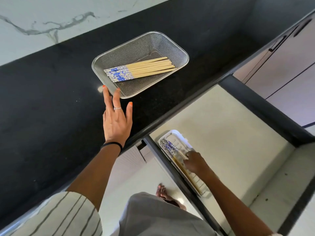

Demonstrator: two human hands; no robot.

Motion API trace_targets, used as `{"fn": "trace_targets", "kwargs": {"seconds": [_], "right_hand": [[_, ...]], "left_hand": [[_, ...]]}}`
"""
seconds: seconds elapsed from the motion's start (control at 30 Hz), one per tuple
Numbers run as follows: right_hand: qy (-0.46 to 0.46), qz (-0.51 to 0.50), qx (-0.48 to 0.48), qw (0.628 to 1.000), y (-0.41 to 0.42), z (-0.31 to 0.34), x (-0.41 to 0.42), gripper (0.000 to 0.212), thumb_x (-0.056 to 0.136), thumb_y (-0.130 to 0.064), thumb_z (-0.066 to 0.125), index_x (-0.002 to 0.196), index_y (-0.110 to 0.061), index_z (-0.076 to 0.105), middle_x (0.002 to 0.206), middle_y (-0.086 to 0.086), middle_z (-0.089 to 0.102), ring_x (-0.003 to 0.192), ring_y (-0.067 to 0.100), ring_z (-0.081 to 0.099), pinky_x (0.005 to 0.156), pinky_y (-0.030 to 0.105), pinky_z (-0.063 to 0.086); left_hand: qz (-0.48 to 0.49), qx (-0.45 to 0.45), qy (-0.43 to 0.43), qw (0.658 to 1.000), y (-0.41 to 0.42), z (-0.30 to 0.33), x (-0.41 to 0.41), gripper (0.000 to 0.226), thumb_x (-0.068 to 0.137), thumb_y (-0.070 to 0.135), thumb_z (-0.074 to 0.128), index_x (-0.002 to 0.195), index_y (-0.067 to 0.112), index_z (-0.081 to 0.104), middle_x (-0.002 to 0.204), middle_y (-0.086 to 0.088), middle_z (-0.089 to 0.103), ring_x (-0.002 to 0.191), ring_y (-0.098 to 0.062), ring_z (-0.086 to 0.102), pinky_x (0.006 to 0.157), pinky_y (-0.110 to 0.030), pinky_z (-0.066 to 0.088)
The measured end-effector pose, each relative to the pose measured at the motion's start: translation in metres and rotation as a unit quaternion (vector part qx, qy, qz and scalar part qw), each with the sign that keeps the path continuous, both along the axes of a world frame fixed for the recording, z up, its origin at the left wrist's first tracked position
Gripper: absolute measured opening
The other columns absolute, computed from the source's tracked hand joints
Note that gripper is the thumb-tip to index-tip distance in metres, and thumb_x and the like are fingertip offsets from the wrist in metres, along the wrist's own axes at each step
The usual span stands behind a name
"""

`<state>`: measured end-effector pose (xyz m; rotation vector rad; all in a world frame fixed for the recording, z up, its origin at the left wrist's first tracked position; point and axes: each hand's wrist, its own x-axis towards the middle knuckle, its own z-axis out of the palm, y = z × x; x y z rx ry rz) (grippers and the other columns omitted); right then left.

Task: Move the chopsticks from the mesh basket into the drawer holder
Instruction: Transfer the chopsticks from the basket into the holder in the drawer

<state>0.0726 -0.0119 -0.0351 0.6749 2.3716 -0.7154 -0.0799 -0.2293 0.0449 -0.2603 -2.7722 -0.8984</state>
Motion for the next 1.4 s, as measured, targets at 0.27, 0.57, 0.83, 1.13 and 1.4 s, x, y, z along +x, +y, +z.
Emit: {"fn": "trace_targets", "kwargs": {"seconds": [0.27,0.57,0.83,1.13,1.4], "right_hand": [[0.082,-0.055,0.030,0.995,-0.013,-0.024,0.015,0.023,0.094,-0.015,0.047,0.103,-0.008,0.067,0.102,0.011,0.072,0.093,0.027,0.068,0.082,0.036,0.056],[0.133,-0.084,0.040,0.987,-0.010,-0.028,0.022,0.032,0.096,-0.034,0.052,0.111,-0.008,0.065,0.111,0.010,0.068,0.097,0.026,0.067,0.085,0.033,0.054],[0.128,-0.092,0.066,0.985,-0.013,-0.030,0.029,0.028,0.098,-0.028,0.048,0.118,-0.011,0.058,0.116,0.009,0.065,0.102,0.025,0.065,0.088,0.039,0.055],[0.125,-0.064,0.126,0.982,-0.018,-0.027,0.029,0.025,0.097,-0.019,0.047,0.119,-0.013,0.059,0.116,0.008,0.066,0.098,0.026,0.066,0.081,0.035,0.056],[0.150,-0.079,0.089,0.981,-0.017,-0.029,0.035,0.030,0.096,-0.012,0.044,0.125,-0.011,0.054,0.128,0.013,0.058,0.107,0.032,0.063,0.090,0.043,0.054]], "left_hand": [[0.000,0.003,-0.008,1.000,0.000,0.001,-0.002,0.057,0.102,0.042,0.040,0.151,0.019,0.024,0.165,-0.007,-0.001,0.123,-0.038,0.053,0.099,-0.054,0.046],[-0.005,0.008,-0.010,1.000,0.000,0.002,-0.001,0.056,0.102,0.042,0.039,0.151,0.019,0.024,0.165,-0.007,-0.001,0.125,-0.037,0.052,0.099,-0.055,0.045],[-0.009,0.009,-0.015,1.000,-0.001,0.003,-0.001,0.057,0.102,0.043,0.038,0.151,0.017,0.024,0.165,-0.008,-0.002,0.127,-0.037,0.051,0.099,-0.056,0.046],[-0.010,0.018,-0.018,1.000,-0.001,0.004,0.000,0.055,0.102,0.042,0.039,0.150,0.017,0.027,0.165,-0.006,0.000,0.124,-0.036,0.053,0.098,-0.057,0.046],[-0.009,0.037,-0.016,0.999,-0.003,0.004,-0.001,0.052,0.102,0.040,0.039,0.149,0.020,0.029,0.165,-0.001,0.001,0.123,-0.035,0.054,0.099,-0.058,0.045]]}}
